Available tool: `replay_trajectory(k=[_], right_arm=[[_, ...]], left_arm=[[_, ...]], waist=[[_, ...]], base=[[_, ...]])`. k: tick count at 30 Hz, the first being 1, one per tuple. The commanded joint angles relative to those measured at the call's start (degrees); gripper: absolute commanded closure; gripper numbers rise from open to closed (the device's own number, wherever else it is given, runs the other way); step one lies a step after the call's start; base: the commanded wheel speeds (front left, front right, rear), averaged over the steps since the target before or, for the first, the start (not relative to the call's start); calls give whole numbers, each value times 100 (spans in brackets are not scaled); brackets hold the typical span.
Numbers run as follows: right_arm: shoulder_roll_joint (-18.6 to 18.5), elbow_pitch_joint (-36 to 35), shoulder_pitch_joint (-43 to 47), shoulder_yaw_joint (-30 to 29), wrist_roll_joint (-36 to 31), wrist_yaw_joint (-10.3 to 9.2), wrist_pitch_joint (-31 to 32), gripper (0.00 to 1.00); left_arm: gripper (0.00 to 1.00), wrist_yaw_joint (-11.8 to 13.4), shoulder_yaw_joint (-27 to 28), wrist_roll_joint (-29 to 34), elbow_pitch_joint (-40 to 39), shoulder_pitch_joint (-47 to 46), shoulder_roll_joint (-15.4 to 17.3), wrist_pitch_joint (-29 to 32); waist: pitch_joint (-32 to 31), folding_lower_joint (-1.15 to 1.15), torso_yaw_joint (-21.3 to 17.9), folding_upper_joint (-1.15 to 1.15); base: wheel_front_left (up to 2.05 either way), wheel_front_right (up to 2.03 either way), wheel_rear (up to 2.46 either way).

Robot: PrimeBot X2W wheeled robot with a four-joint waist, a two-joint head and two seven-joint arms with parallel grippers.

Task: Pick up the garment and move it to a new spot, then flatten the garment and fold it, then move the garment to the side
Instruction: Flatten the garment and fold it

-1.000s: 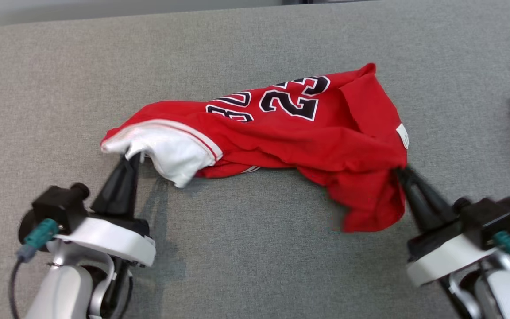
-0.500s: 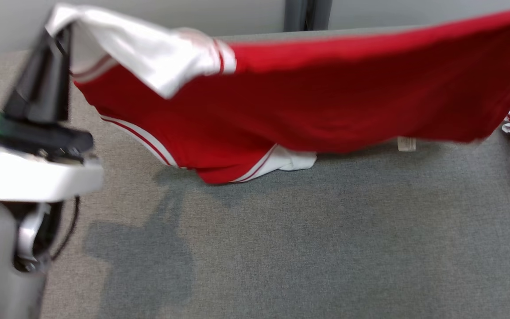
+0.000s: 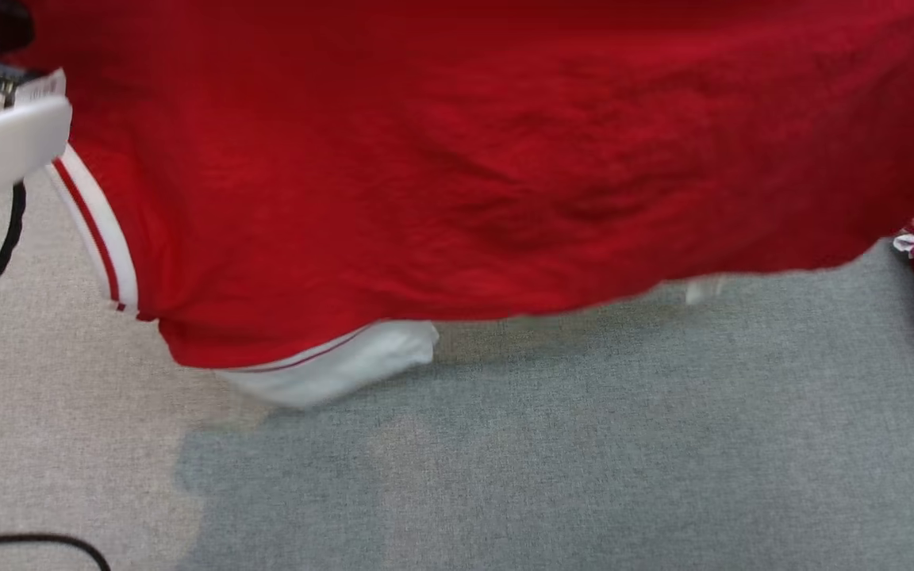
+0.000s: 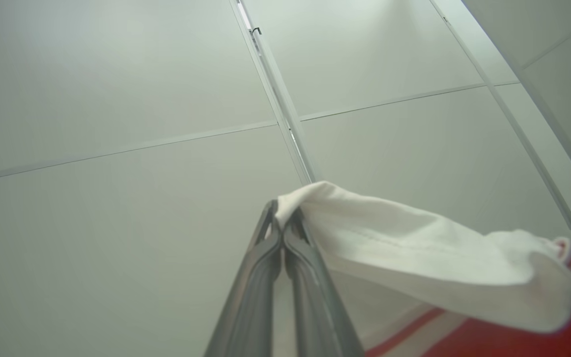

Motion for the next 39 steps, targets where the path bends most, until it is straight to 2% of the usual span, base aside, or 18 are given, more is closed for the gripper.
replay_trajectory(k=[1, 5, 11, 18, 19, 24, 25, 29, 33, 39], right_arm=[[-24, 140, -139, 85, 93, -2, 51, 100], [-86, 672, -636, 408, 319, -2, 92, 100], [-81, 2068, -1966, 985, 572, -2, -93, 100], [382, 3983, -3843, 1315, 719, -2, -659, 100], [382, 3983, -3843, 1315, 719, -2, -659, 100], [803, 5407, -4713, 1381, 735, -2, -1145, 100], [930, 5898, -4969, 1425, 735, -2, -1233, 100], [1119, 6612, -5104, 1762, 757, -2, -1353, 100], [1079, 6978, -4878, 2196, 1025, -2, -1408, 100], [824, 6861, -3909, 2913, 1722, -2, -1513, 100]], left_arm=[[100, -64, -72, 30, 165, -202, -12, 27], [100, -227, -265, -32, 869, -714, -108, 3], [100, -561, -605, -46, 2678, -1825, -285, -421], [100, -684, -752, -28, 4782, -3240, -459, -1063], [100, -684, -752, -28, 4782, -3240, -459, -1063], [100, -662, -696, -16, 6000, -3989, -586, -1558], [100, -685, -750, 8, 6430, -4219, -647, -1677], [100, -736, -839, -133, 7175, -4274, -807, -1766], [100, -780, -925, -322, 7657, -3898, -1034, -1874], [100, -797, -851, -633, 7624, -2767, -1303, -2029]], waist=[[51, 0, -15, 0], [250, 0, -27, 0], [582, 0, -36, 0], [998, 0, -70, 0], [998, 0, -70, 0], [1228, 0, -111, 0], [1301, 0, -101, 0], [1483, 0, -76, 0], [1670, 0, 22, 0], [1723, 0, 166, 0]], base=[[0, 0, 0], [0, 0, 0], [0, 0, 0], [0, 0, 0], [0, 0, 0], [0, 0, 0], [0, 0, 0], [0, 0, 0], [0, 0, 0], [0, 0, 0]])
